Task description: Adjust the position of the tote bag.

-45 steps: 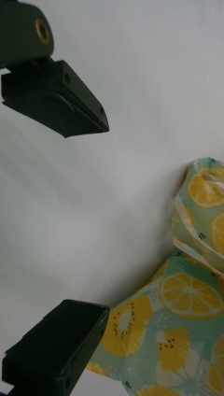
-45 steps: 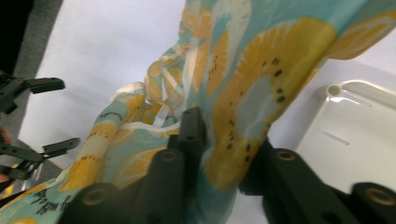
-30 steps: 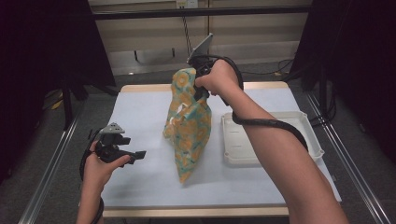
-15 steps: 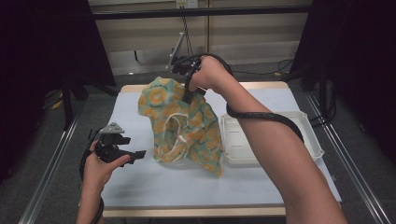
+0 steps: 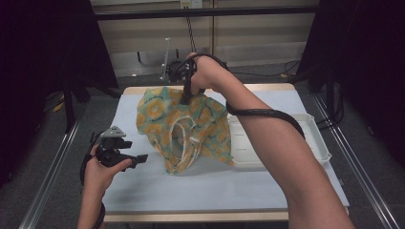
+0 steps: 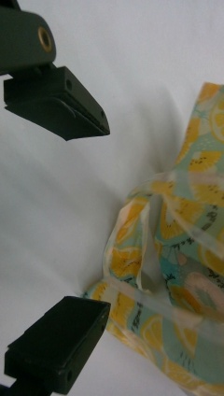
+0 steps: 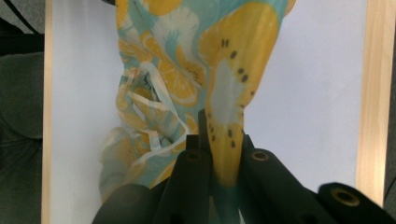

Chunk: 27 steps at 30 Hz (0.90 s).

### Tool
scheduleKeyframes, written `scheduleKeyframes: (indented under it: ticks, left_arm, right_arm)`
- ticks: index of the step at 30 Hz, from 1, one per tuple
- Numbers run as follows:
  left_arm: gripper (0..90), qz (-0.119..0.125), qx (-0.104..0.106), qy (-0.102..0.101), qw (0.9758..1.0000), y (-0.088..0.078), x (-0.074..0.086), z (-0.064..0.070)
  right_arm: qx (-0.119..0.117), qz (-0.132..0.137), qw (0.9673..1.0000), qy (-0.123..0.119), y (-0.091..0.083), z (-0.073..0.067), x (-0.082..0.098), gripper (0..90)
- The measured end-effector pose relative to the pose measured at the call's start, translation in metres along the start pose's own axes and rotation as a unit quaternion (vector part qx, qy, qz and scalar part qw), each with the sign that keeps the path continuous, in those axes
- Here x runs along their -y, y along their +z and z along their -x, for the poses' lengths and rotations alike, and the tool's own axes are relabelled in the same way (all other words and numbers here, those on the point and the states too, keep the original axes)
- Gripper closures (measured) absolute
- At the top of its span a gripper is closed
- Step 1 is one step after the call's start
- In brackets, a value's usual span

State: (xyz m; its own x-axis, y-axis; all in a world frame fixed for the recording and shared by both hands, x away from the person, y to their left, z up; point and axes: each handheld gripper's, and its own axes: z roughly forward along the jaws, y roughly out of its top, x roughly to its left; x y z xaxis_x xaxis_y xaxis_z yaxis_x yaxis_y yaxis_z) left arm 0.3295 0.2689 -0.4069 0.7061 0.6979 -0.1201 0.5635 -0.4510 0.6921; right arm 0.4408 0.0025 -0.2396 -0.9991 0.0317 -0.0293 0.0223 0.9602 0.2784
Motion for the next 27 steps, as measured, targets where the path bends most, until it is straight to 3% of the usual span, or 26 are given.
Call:
scheduleKeyframes:
  ticks: [2, 3, 4, 5, 6, 7, 8, 9, 10, 11, 13, 14, 16, 17, 18, 19, 20, 21, 22, 23, 27]
  left_arm:
    - [13.2, 0.0, 0.002, -0.002, 1.0, 0.0, 0.001, -0.001]
    - [13.1, -0.001, -0.001, -0.004, 1.0, -0.001, 0.001, -0.001]
    - [13.1, -0.001, -0.001, -0.004, 1.0, -0.001, 0.001, -0.001]
    - [13.2, 0.0, -0.001, -0.005, 1.0, -0.001, 0.002, 0.0]
    - [13.2, 0.001, -0.002, -0.004, 1.0, -0.002, 0.002, 0.0]
    - [13.2, 0.001, -0.002, -0.004, 1.0, -0.002, 0.002, 0.0]
    - [13.2, 0.0, -0.001, -0.005, 1.0, -0.003, 0.003, 0.0]
    - [13.2, 0.002, -0.002, -0.006, 1.0, -0.003, 0.003, 0.0]
    - [13.2, 0.002, -0.002, -0.006, 1.0, -0.003, 0.003, 0.0]
    - [13.2, 0.001, -0.005, -0.005, 1.0, -0.004, 0.003, -0.001]
    - [13.2, 0.001, -0.004, -0.007, 1.0, -0.005, 0.004, -0.001]
    - [13.2, 0.003, -0.004, -0.006, 1.0, -0.005, 0.004, -0.001]
    - [13.2, 0.006, -0.006, -0.008, 0.9999, -0.005, 0.003, 0.0]
    - [13.2, 0.005, -0.005, -0.007, 0.9999, -0.005, 0.003, 0.0]
    - [13.2, 0.004, -0.006, -0.007, 1.0, -0.005, 0.003, 0.0]
    - [13.2, 0.001, -0.006, -0.006, 1.0, -0.005, 0.003, 0.0]
    - [13.2, 0.001, -0.006, -0.006, 1.0, -0.005, 0.003, 0.0]
    - [13.2, 0.003, -0.005, -0.004, 1.0, -0.005, 0.002, 0.001]
    - [13.3, 0.003, -0.005, -0.004, 1.0, -0.005, 0.002, 0.001]
    - [13.3, 0.004, -0.004, -0.003, 1.0, -0.005, 0.002, 0.001]
    - [13.4, 0.002, -0.006, -0.003, 1.0, -0.004, 0.002, 0.0]
  right_arm:
    - [0.003, 0.003, 0.9999, -0.011, 0.001, -0.001, -0.002, 90.0]
    - [-0.006, 0.013, 0.9998, 0.012, 0.002, 0.0, -0.002, 90.0]
    - [-0.006, 0.013, 0.9998, 0.012, 0.002, 0.0, -0.002, 90.0]
    - [-0.016, 0.017, 0.998, 0.058, 0.005, 0.0, -0.001, 90.0]
    - [-0.025, 0.024, 0.9942, 0.101, 0.006, 0.0, -0.001, 90.0]
    - [-0.008, 0.027, 0.995, 0.096, 0.005, -0.001, -0.002, 90.0]
    - [0.004, 0.011, 0.9961, 0.087, 0.006, -0.002, -0.002, 89.6]
    - [0.003, 0.0, 0.9946, 0.104, 0.007, -0.003, -0.002, 87.0]
    - [0.003, 0.0, 0.9946, 0.104, 0.007, -0.003, -0.002, 87.0]
    - [0.021, 0.001, 0.9891, 0.146, 0.008, -0.004, -0.001, 79.0]
    - [0.029, -0.004, 0.9872, 0.157, 0.008, -0.005, 0.0, 74.6]
    - [0.034, 0.005, 0.9763, 0.214, 0.009, -0.005, 0.003, 67.4]
    - [0.027, 0.013, 0.9771, 0.211, 0.013, -0.006, 0.007, 72.4]
    - [0.026, 0.01, 0.9748, 0.221, 0.015, -0.006, 0.008, 75.3]
    - [0.025, 0.009, 0.9745, 0.223, 0.017, -0.007, 0.009, 78.5]
    - [0.025, 0.004, 0.9781, 0.206, 0.017, -0.006, 0.011, 86.0]
    - [0.025, 0.004, 0.9781, 0.206, 0.017, -0.006, 0.011, 86.0]
    - [0.025, 0.003, 0.9823, 0.186, 0.017, -0.004, 0.012, 89.9]
    - [0.025, 0.003, 0.9823, 0.186, 0.017, -0.004, 0.012, 89.9]
    - [0.015, 0.006, 0.9887, 0.149, 0.016, -0.003, 0.013, 90.0]
    - [-0.014, 0.006, 0.9981, 0.06, 0.015, -0.007, 0.007, 90.0]
